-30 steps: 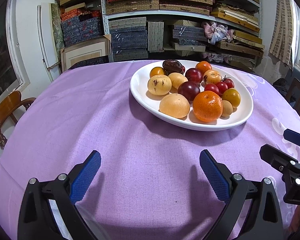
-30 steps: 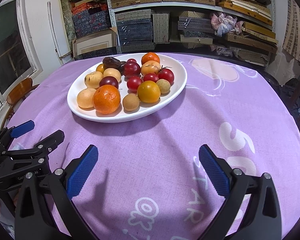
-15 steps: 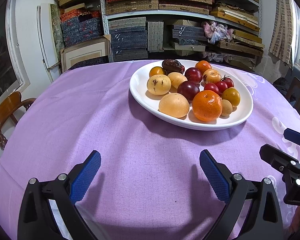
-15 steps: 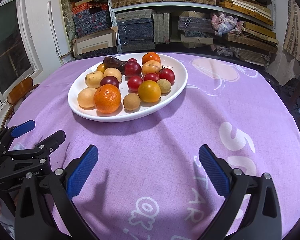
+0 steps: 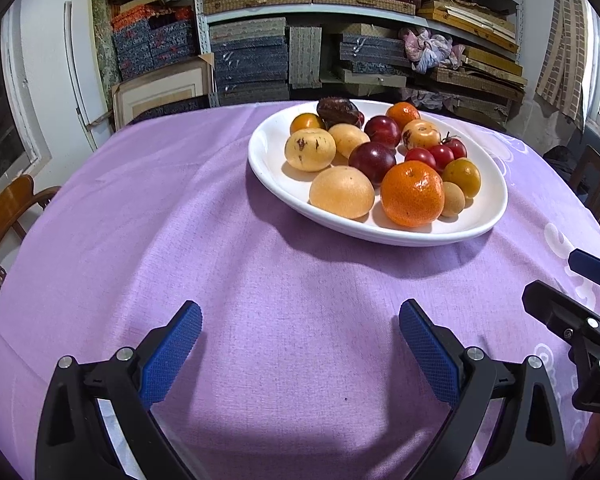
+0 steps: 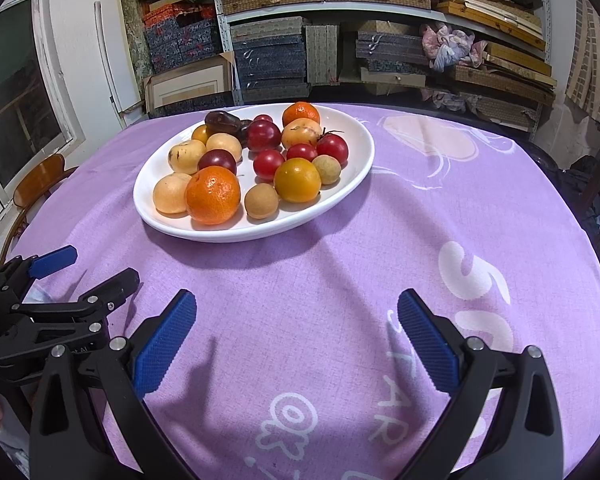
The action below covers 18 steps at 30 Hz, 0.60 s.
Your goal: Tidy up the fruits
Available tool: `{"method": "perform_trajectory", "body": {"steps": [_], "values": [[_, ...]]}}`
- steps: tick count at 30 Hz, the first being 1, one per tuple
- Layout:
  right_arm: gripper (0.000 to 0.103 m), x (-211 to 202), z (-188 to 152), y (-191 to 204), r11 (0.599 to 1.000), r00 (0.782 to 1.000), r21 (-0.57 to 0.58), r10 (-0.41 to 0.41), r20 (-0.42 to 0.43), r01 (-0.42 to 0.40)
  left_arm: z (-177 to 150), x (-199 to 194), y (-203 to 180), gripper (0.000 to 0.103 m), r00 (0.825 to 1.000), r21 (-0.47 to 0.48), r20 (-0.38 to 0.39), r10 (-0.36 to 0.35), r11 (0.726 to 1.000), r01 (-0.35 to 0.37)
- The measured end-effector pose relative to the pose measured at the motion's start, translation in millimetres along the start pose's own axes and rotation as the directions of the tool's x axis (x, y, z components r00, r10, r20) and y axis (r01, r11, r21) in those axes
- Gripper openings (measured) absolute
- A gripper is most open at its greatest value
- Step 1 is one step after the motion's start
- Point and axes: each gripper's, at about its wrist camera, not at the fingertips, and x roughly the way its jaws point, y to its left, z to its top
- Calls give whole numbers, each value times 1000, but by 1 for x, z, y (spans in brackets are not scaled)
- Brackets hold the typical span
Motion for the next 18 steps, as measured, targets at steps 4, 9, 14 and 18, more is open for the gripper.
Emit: {"method": "perform_trajectory", "body": {"steps": [4,9,14,18], "values": [[99,1,-1,0,1000,1000,1,1,-2,-1,0,11,3,100,998,-26,-63,-31,999,29],[99,2,-2,-1,1000,1000,2,1,-5,-1,-2,18,0,100,994,-11,-105,-12,1000,11],[99,3,-2,-3,1000,1000,7,2,-8,-2,-2,19,1,100,994,-14,-106,-19,1000,17],[99,3,-3,-3,1000,1000,6,2,-9,-2,-2,19,1,100,994,-16,-106,-16,1000,14]]}}
